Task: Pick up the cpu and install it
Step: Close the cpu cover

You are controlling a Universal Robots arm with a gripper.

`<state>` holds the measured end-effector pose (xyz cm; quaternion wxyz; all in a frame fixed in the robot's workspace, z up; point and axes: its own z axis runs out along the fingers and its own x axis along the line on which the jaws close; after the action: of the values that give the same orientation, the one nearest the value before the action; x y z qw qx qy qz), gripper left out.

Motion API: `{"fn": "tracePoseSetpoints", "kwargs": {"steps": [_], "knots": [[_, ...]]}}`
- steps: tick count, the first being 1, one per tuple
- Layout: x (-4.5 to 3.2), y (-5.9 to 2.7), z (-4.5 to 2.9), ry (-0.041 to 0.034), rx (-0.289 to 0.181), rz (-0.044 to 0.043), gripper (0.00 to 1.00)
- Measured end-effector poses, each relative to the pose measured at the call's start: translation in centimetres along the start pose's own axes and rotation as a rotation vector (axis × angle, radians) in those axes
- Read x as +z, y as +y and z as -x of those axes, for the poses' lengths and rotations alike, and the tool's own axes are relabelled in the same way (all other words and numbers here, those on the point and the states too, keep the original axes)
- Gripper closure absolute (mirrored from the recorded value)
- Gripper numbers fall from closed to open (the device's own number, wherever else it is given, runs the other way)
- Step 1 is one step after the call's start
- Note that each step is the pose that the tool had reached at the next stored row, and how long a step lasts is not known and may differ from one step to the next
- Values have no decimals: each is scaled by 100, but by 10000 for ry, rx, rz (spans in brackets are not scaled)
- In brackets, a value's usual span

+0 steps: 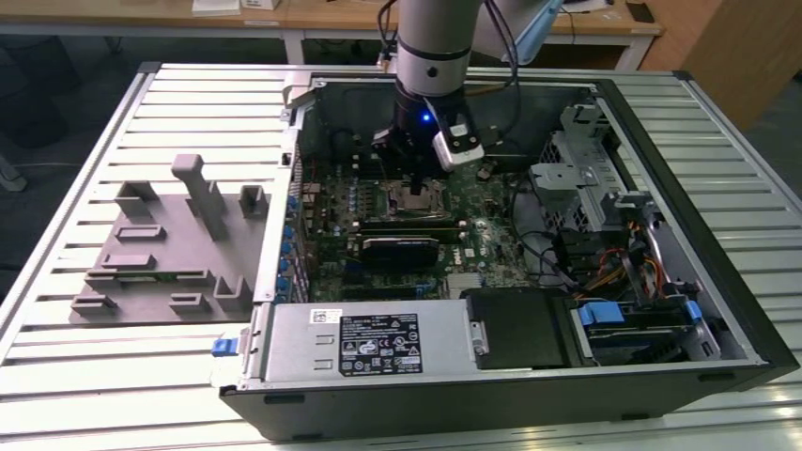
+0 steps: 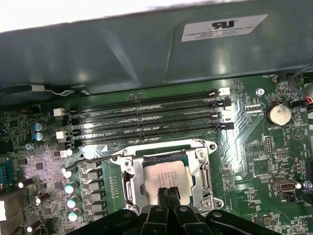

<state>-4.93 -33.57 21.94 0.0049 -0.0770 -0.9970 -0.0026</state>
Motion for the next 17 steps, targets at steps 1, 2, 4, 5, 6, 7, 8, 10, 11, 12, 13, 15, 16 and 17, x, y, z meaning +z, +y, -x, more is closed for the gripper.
{"fn": "tracePoseSetpoints", "kwargs": {"steps": [1,2,4,5,6,7,8,10,11,12,13,15,16,17], "knots": [[3,0,-1,-10,46,-2,89],[5,-1,-1,-19,90,-6,89],[12,-1,-5,-38,168,-6,89],[15,-2,-11,-47,187,-6,89],[17,-4,-23,-55,195,-4,89],[20,-7,-42,-69,196,0,89],[22,-11,-64,-84,196,0,89],[28,-16,-100,-102,195,4,89],[32,-17,-108,-108,196,6,89],[39,-18,-113,-109,197,6,89],[47,-20,-116,-110,196,5,89],[63,-22,-128,-111,196,6,89],[69,-24,-143,-110,197,5,89],[75,-27,-161,-111,197,5,89]]}}
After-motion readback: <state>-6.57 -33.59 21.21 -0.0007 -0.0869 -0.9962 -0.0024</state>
